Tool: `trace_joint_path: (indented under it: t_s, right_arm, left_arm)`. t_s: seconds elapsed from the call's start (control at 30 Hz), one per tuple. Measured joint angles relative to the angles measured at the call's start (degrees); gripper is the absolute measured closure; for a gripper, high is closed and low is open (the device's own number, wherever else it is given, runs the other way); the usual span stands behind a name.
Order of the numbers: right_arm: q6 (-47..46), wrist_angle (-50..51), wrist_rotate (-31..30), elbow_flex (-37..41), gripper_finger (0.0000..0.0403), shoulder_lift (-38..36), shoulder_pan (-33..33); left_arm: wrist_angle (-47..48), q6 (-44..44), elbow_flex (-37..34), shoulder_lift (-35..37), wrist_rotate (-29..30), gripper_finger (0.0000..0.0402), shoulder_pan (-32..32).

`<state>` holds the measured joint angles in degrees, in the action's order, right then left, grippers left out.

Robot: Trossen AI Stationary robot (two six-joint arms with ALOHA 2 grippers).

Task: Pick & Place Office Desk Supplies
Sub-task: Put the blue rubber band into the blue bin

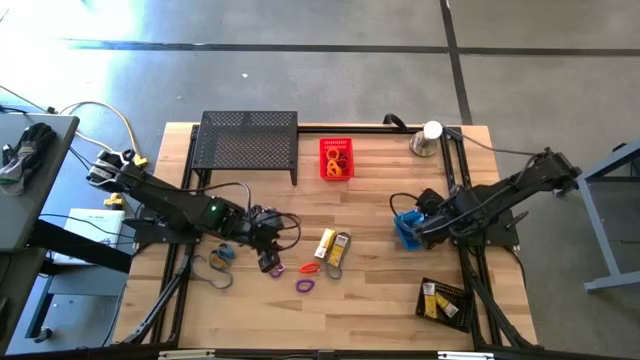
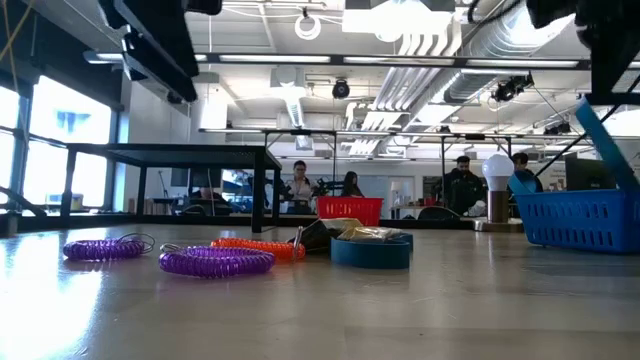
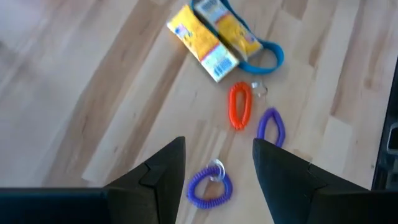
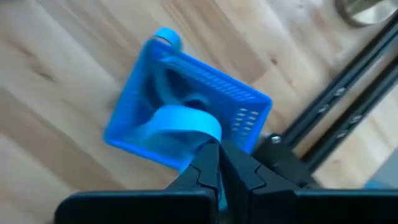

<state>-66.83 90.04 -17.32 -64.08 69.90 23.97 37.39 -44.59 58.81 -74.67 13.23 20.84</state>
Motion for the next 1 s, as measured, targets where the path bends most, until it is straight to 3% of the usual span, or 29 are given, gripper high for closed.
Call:
trace_joint_path:
  t_s: [0.47,0.67,1.0]
  right_arm:
    - [21.17,-0.7,-2.44,8.95,0.0401,0.49,0.02]
    - [29.09,-8.09,-0.91,13.81,0.0401,0.53,0.02]
    - [29.13,-16.26,0.94,20.46,0.0397,0.6,-3.11]
  left_arm:
    - [-0.6,0.18,0.0,-0.11,0.02,0.022,-5.09]
    - [-1.21,0.14,0.0,-0.15,0.04,0.022,-5.13]
    - [-6.48,0.0,0.0,-0.15,0.12,0.022,-4.8]
